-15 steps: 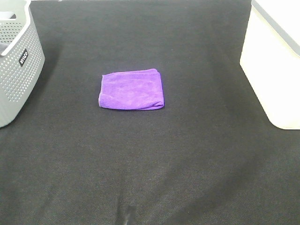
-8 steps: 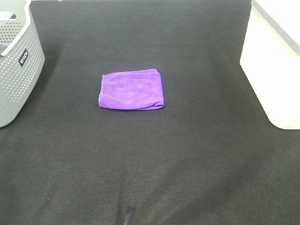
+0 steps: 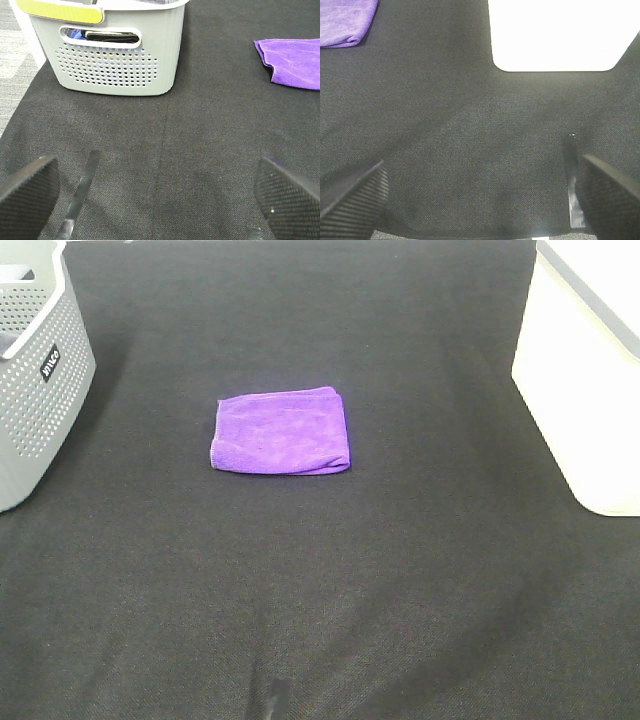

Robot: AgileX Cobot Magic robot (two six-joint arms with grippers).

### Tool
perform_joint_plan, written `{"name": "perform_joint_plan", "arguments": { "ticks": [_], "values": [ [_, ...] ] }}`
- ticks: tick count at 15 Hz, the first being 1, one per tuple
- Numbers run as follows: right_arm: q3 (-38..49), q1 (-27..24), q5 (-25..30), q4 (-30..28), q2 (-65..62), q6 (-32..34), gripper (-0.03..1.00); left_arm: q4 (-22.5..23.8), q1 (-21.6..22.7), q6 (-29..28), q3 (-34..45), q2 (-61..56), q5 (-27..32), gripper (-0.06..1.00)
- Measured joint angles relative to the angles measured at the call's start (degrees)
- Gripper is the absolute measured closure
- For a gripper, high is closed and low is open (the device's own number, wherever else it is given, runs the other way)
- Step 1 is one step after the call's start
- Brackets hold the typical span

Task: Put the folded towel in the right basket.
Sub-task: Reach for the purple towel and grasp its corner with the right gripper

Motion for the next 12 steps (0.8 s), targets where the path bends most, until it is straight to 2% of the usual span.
{"name": "perform_joint_plan", "arguments": {
  "ticks": [2, 4, 5, 9, 10, 11, 12],
  "values": [
    [-0.23, 0.0, 0.0, -0.29, 0.34, -0.97, 0.01, 0.0, 0.0, 0.0, 0.0, 0.0, 0.0, -0.04],
    [-6.76, 0.17, 0.17, -0.11, 10.08, -2.23, 0.01, 0.0, 0.0, 0.0, 0.0, 0.0, 0.0, -0.04],
    [-6.76, 0.17, 0.17, -0.11, 10.08, -2.23, 0.01, 0.0, 0.0, 0.0, 0.0, 0.0, 0.0, -0.04],
    [-33.63, 2.29, 6.07, 1.09, 39.88, 1.49, 0.01, 0.0, 0.0, 0.0, 0.0, 0.0, 0.0, -0.04],
    [-42.4, 2.29, 6.13, 1.26, 50.25, 1.66, 0.01, 0.0, 0.0, 0.0, 0.0, 0.0, 0.0, -0.04],
    [-45.38, 2.29, 6.07, 1.32, 53.51, 1.66, 0.01, 0.0, 0.0, 0.0, 0.0, 0.0, 0.0, -0.04],
    [-52.71, 2.29, 6.02, 1.6, 61.71, 1.78, 0.01, 0.0, 0.0, 0.0, 0.0, 0.0, 0.0, -0.04]
  ]
}}
